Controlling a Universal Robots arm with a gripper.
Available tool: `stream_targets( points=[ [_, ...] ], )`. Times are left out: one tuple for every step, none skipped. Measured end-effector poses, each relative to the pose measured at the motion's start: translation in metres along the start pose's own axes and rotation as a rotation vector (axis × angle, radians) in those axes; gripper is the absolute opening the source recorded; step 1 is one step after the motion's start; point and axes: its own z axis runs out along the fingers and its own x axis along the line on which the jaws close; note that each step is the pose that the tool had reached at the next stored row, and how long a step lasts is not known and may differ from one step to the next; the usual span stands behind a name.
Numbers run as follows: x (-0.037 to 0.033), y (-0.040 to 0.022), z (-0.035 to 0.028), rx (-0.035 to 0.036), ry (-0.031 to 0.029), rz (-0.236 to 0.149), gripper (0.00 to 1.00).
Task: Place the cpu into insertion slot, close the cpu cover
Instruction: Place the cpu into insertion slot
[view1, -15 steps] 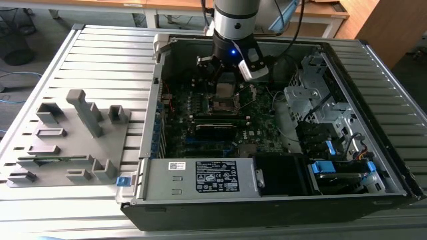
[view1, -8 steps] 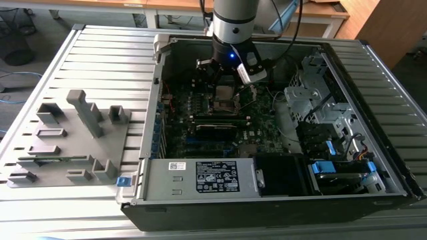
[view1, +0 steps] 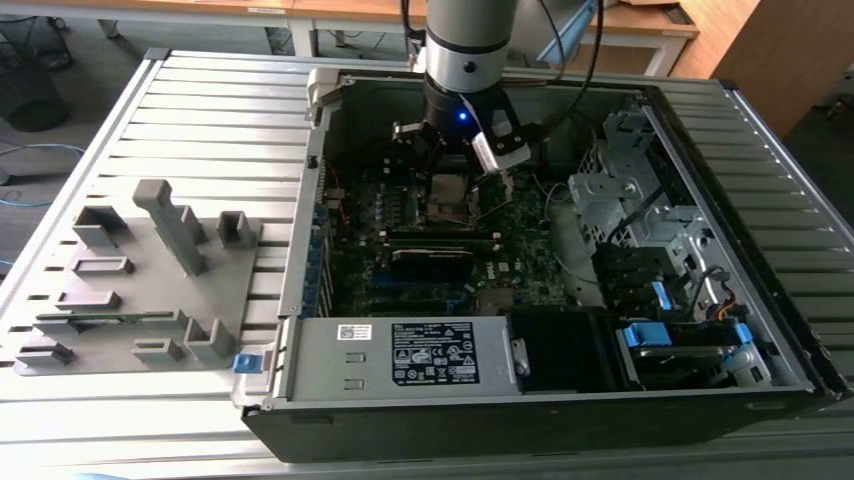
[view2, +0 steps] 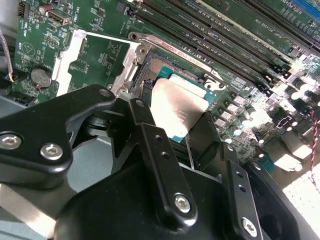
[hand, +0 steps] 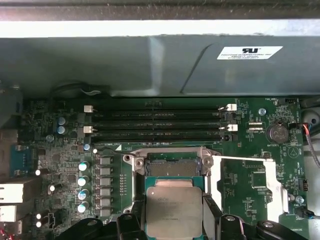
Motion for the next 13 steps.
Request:
stream_targets(
  points=[
    [0.0, -0.0001, 0.0007, 0.0001, -0.0001, 0.002, 0.54],
    [0.0001, -0.0001, 0.0011, 0.0002, -0.0002, 0.003, 0.54],
    [0.0001, -0.0001, 0.0011, 0.0003, -0.0002, 0.003, 0.54],
    [0.0001, -0.0001, 0.0011, 0.0003, -0.0002, 0.003, 0.54],
    [0.0001, -0.0001, 0.0011, 0.0003, -0.0002, 0.003, 0.54],
    [0.0001, -0.0001, 0.0011, 0.0003, -0.0003, 0.004, 0.54],
    [0.0001, -0.0001, 0.0012, 0.0005, -0.001, 0.011, 0.54],
    [0.0001, -0.0001, 0.0014, 0.0009, -0.002, 0.023, 0.54],
    [0.0001, -0.0001, 0.0016, 0.0014, -0.0032, 0.036, 0.54],
    [0.0001, -0.0001, 0.0018, 0.002, -0.0045, 0.051, 0.54],
    [0.0001, -0.0002, 0.0019, 0.0027, -0.0058, 0.066, 0.54],
    [0.0001, -0.0002, 0.0023, 0.0041, -0.0087, 0.1, 0.54],
    [0.0001, -0.0002, 0.0024, 0.0052, -0.0112, 0.128, 0.54]
  ],
)
